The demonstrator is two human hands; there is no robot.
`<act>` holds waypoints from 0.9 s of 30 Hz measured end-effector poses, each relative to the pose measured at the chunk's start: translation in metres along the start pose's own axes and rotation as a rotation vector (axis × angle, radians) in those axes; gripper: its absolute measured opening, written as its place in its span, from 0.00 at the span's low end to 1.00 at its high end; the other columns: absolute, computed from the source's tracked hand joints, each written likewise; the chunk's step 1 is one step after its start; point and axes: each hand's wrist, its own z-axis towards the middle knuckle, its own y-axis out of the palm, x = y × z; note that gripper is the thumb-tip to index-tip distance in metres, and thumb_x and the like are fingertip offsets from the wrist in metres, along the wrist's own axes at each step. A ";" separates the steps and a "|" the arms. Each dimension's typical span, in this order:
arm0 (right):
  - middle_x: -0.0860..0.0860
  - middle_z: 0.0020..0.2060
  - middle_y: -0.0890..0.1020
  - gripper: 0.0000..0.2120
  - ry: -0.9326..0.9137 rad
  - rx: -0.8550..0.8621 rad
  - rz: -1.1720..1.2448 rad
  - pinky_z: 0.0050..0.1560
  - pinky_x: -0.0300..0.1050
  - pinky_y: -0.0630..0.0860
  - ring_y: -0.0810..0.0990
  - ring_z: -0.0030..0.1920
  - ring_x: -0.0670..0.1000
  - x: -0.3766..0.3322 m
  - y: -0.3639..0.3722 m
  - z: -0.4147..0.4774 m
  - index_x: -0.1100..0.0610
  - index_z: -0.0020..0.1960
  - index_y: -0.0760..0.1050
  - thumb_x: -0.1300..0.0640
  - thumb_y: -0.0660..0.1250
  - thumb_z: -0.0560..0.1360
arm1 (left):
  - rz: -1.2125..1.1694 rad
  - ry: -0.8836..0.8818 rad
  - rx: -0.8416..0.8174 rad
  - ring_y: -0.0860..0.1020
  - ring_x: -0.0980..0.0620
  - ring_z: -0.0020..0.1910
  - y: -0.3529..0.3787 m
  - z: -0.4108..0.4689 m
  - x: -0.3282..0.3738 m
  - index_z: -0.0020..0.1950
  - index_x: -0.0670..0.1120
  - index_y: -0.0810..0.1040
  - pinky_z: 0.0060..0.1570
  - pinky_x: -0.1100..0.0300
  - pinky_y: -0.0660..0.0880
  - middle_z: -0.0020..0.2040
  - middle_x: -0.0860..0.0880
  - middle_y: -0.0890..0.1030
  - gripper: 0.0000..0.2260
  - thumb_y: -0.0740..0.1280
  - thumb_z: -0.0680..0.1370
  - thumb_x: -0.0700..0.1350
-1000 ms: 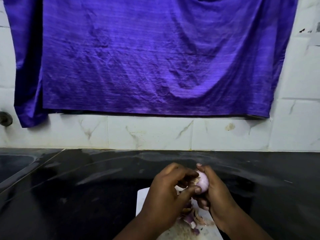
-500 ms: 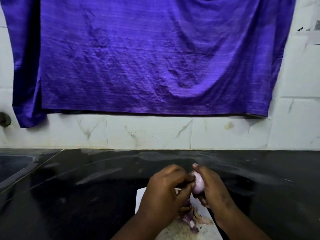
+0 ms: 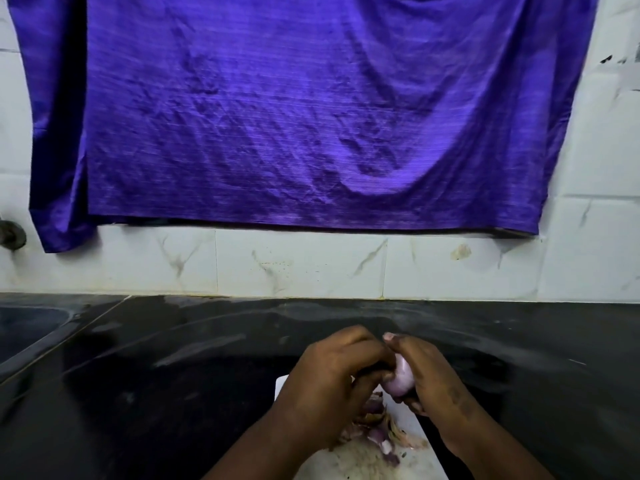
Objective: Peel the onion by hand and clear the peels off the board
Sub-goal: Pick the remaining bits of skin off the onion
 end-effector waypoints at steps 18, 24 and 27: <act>0.55 0.25 0.74 0.26 -0.222 0.078 0.585 0.22 0.36 0.57 0.62 0.20 0.48 0.032 0.002 -0.002 0.55 0.30 0.76 0.35 0.64 0.74 | 0.041 -0.076 0.072 0.79 0.56 0.47 0.005 -0.004 0.007 0.54 0.50 0.80 0.46 0.54 0.78 0.48 0.56 0.80 0.06 0.73 0.79 0.47; 0.56 0.24 0.73 0.30 -0.204 0.147 0.525 0.23 0.38 0.56 0.62 0.19 0.49 0.026 0.005 -0.005 0.55 0.27 0.76 0.36 0.60 0.78 | 0.078 -0.078 0.083 0.82 0.56 0.45 0.001 -0.005 0.009 0.52 0.48 0.85 0.44 0.54 0.80 0.46 0.54 0.83 0.04 0.74 0.78 0.45; 0.56 0.23 0.73 0.31 -0.193 0.173 0.505 0.23 0.37 0.56 0.62 0.19 0.50 0.024 0.006 -0.006 0.54 0.26 0.76 0.37 0.59 0.80 | 0.189 -0.029 0.079 0.81 0.55 0.42 0.001 -0.004 0.011 0.48 0.47 0.84 0.40 0.53 0.79 0.43 0.53 0.83 0.02 0.73 0.79 0.45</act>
